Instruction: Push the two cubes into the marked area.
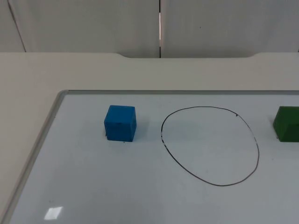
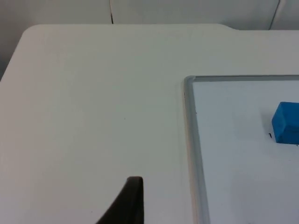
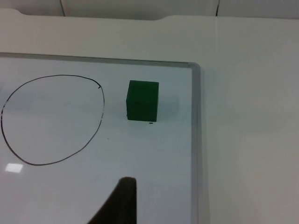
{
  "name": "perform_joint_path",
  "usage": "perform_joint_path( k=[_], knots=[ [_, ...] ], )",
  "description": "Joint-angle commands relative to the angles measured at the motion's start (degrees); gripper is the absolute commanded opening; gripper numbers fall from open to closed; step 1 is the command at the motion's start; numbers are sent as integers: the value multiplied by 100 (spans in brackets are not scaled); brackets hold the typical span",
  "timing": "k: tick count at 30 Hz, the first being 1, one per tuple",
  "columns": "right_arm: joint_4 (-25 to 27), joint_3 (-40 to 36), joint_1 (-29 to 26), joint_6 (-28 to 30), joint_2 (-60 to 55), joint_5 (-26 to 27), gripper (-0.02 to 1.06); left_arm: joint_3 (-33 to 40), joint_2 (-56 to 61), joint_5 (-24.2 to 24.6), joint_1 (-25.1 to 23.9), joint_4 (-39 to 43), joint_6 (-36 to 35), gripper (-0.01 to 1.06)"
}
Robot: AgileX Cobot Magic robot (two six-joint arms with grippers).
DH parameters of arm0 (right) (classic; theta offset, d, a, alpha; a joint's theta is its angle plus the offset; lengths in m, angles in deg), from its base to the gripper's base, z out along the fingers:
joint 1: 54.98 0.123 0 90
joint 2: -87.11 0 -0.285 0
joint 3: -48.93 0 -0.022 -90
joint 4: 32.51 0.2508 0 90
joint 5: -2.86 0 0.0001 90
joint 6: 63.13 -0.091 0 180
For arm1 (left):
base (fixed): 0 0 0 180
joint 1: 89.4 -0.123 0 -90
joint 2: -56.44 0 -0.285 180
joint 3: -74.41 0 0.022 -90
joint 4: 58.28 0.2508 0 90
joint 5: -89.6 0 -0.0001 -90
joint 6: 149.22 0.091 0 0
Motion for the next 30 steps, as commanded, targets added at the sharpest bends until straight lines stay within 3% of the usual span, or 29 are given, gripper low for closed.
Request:
perform_joint_path(
  k=[1, 16, 22, 27, 30],
  knots=[
    [14, 3, -34, 87, 24, 16, 105, -27, -104, -154, -10, -121, -25, 105],
    [14, 3, -34, 87, 24, 16, 105, -27, -709, -567, -10, -279, 31, 105],
    [14, 3, -34, 87, 24, 16, 105, -27, -1097, -697, -10, -571, 345, 97],
    [14, 3, -34, 87, 24, 16, 105, -27, -1516, -873, -10, -1297, 857, 91],
    [14, 3, -34, 87, 24, 16, 105, -27, -1842, -993, -10, -1864, 1213, 83]
  ],
)
